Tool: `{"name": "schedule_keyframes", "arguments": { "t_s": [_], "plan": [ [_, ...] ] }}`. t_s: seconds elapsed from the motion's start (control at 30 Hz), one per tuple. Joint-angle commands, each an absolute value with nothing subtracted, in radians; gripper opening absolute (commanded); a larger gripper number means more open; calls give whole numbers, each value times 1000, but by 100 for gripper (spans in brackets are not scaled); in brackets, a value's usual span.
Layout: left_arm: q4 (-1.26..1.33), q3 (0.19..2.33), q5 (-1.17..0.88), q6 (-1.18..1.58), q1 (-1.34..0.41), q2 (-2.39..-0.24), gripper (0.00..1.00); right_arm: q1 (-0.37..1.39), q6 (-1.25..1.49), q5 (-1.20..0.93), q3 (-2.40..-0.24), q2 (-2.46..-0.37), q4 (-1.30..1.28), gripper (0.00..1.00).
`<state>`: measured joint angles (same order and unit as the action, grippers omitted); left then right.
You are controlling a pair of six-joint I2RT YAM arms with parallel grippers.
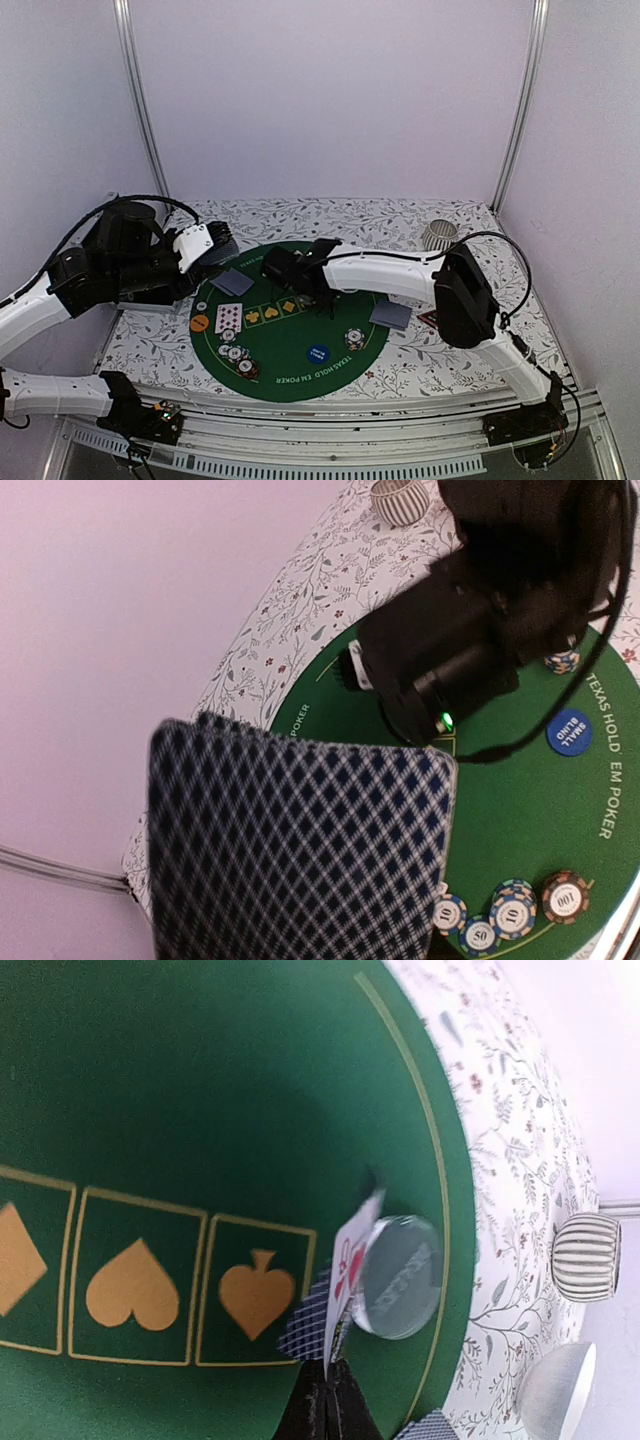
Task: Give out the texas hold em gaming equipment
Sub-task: Flop the poker card in the community card area, then adjust the poker card in the community card area.
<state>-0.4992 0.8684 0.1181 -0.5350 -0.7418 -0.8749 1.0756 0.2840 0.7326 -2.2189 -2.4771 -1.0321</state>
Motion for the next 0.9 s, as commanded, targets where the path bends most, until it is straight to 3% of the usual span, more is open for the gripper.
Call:
{"name": "schedule_keyframes", "arguments": {
  "t_s": [0.0,0.37,0.67,0.87],
  "plan": [
    [-472,865,131,-546,-752,-865,36,1145,174,807,-2248,-2572,-1115,2],
    [-475,868,136,-546,-751,-862,36,1185,134,293,-2282,-2604,-965,2],
    [-478,870,137,-545,-752,-855,36,1082,452,-206,-2259,-2587,-629,2],
    [-483,868,139,-545,-751,-844,37,1070,631,-360,-2260,-2635,-450,2]
  ]
}}
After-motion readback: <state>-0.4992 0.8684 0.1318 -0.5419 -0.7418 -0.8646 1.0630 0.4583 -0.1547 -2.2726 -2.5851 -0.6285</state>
